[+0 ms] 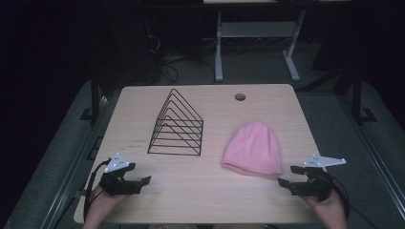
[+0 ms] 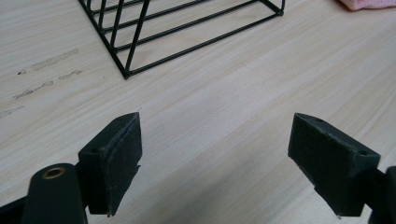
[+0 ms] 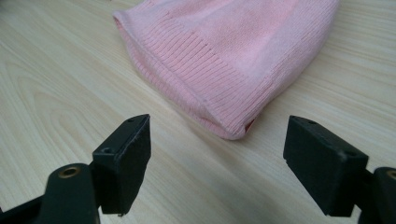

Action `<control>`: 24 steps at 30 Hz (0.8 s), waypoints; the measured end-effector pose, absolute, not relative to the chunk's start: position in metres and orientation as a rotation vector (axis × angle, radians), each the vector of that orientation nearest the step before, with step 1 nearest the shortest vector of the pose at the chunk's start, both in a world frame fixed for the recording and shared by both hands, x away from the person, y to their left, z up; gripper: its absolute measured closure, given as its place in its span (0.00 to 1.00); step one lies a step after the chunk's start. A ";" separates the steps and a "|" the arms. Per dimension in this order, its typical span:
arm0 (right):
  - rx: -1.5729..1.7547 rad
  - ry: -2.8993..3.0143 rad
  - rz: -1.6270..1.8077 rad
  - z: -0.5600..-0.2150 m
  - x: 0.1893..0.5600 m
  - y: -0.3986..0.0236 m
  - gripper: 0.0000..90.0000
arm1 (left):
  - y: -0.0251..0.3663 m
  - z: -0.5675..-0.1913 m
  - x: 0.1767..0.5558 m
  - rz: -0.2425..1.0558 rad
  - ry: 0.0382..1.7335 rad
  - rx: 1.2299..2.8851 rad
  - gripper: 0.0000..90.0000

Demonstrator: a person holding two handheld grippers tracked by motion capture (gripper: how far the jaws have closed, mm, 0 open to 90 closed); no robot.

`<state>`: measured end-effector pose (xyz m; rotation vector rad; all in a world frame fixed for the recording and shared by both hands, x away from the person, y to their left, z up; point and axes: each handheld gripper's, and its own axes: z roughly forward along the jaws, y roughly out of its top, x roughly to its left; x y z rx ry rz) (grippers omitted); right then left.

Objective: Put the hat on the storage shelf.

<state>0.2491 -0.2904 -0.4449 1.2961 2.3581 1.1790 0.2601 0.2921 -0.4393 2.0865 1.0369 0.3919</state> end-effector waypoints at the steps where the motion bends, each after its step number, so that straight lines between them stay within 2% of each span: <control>1: 1.294 2.357 1.182 -0.445 0.250 -0.291 0.25 | 0.292 -0.439 0.260 0.392 1.037 2.086 0.20; 10: 1.313 2.383 1.193 -0.443 0.253 -0.290 0.22 | 0.293 -0.441 0.260 0.383 1.032 2.093 0.20; 24: 1.271 2.412 1.216 -0.418 0.277 -0.284 0.21 | 0.290 -0.442 0.261 0.380 1.018 2.110 0.20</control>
